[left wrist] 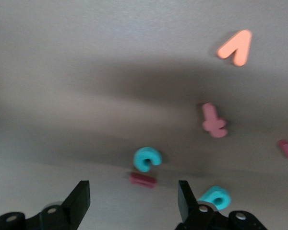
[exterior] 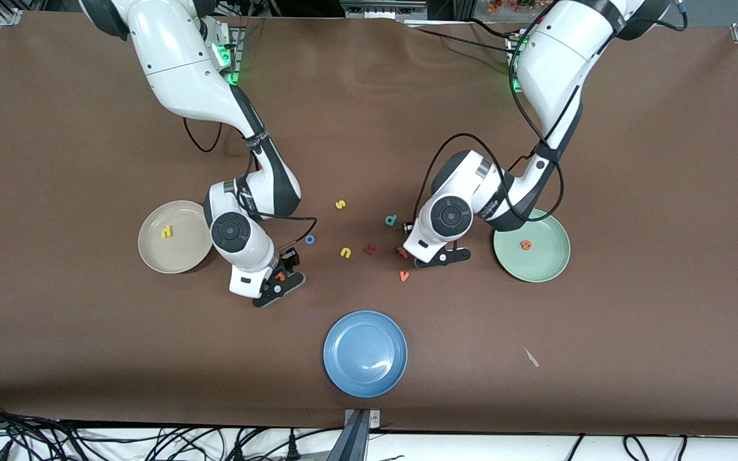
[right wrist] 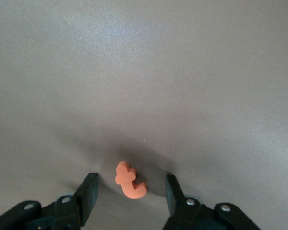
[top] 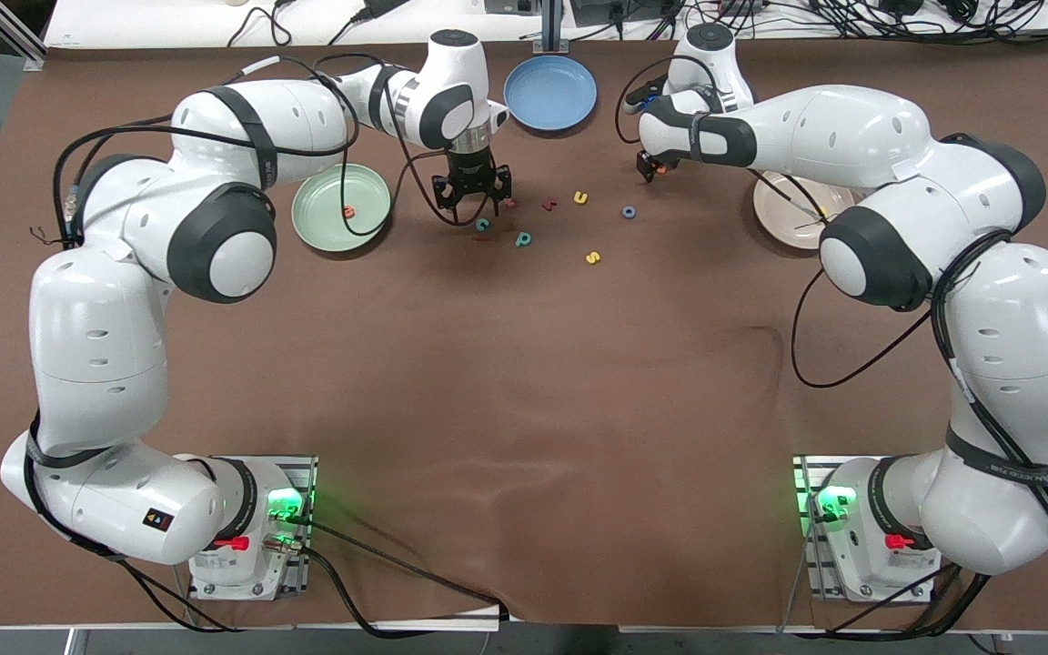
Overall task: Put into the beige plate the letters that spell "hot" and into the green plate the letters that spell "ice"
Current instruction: 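Drop the orange letter on the white plate while the left gripper grasps the teal c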
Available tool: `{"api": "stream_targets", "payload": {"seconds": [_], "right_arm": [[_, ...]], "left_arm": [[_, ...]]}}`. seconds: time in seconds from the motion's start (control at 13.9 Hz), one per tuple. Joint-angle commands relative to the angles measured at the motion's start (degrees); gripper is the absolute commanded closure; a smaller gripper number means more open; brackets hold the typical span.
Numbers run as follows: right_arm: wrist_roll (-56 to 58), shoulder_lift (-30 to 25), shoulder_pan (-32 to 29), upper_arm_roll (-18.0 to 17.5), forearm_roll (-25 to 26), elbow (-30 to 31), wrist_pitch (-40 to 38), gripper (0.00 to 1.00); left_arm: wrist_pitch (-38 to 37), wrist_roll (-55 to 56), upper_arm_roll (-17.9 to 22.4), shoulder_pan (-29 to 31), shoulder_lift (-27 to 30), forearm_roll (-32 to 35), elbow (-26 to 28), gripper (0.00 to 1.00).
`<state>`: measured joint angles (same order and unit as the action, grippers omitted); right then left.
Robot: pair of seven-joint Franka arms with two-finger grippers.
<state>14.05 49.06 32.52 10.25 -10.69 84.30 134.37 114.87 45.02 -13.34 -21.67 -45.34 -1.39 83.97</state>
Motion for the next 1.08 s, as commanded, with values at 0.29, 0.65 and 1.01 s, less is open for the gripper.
{"api": "stream_targets", "payload": {"seconds": [0.29,0.65,1.01], "right_arm": [[1.24,1.30,-0.44,-0.58,-0.83,-1.59,0.02,0.65],[-0.33,1.04,-0.35,-0.75,-1.18,-1.51,0.02,1.00],[-1.13,-5.08,-2.37,0.03,-3.01,-0.03,-8.38,1.00]], "left_arm": [[2.03,0.51,0.41,-0.48,-4.14,-1.87,-3.82,0.36],[1.94,0.42,0.42,-0.48,-4.23,-0.46,-3.55,0.44],[1.94,0.33,0.42,-0.30,-4.85,-0.54,-3.55,0.47]]}}
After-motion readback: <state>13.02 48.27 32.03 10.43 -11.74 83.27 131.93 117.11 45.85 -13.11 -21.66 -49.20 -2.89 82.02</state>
